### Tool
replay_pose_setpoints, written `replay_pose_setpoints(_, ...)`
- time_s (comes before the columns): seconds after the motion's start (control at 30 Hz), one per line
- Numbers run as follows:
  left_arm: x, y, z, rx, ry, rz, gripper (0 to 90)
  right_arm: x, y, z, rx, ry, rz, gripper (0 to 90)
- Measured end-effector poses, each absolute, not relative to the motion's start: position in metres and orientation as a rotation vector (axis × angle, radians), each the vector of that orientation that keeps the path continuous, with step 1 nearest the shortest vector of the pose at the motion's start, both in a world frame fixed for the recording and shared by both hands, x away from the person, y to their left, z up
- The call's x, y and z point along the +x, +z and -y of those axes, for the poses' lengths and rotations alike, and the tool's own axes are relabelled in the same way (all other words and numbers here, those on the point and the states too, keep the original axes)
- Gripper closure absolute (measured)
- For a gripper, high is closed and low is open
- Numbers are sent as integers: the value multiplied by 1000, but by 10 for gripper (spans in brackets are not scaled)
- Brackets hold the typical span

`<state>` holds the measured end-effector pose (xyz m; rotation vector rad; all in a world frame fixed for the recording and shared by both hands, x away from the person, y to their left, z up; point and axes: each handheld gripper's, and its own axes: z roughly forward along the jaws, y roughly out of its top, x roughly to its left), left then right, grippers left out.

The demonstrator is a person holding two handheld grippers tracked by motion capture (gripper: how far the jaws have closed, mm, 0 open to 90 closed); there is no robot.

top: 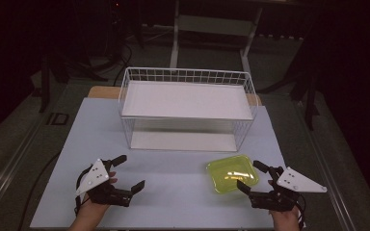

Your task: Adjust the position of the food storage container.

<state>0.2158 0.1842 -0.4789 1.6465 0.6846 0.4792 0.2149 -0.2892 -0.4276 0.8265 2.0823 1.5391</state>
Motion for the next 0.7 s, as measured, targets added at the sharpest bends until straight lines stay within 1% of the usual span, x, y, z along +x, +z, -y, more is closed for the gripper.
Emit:
replay_pose_setpoints(0.13, 216, -479, -183, 1652, 485, -680, 0, 214, -421, 288, 815, 1556, -2086, 136)
replay_pose_setpoints(0.33, 217, -479, -182, 1654, 486, -678, 0, 223, -411, 289, 845, 1523, -2118, 130)
replay_pose_setpoints(0.43, 217, -479, -182, 1650, 488, -680, 0, 231, -412, 295, 878, 1499, -2130, 148)
replay_pose_setpoints(0.47, 217, -479, -182, 1649, 489, -681, 0, 235, -413, 298, 882, 1487, -2144, 179)
replay_pose_setpoints(0.53, 217, -479, -182, 1650, 493, -682, 0, 242, -417, 307, 927, 1476, -2147, 285)
replay_pose_setpoints(0.57, 217, -479, -182, 1648, 493, -680, 0, 245, -419, 310, 938, 1468, -2153, 325)
replay_pose_setpoints(0.7, 217, -479, -182, 1648, 493, -683, 0, 258, -434, 326, 1001, 1381, -2157, 542)
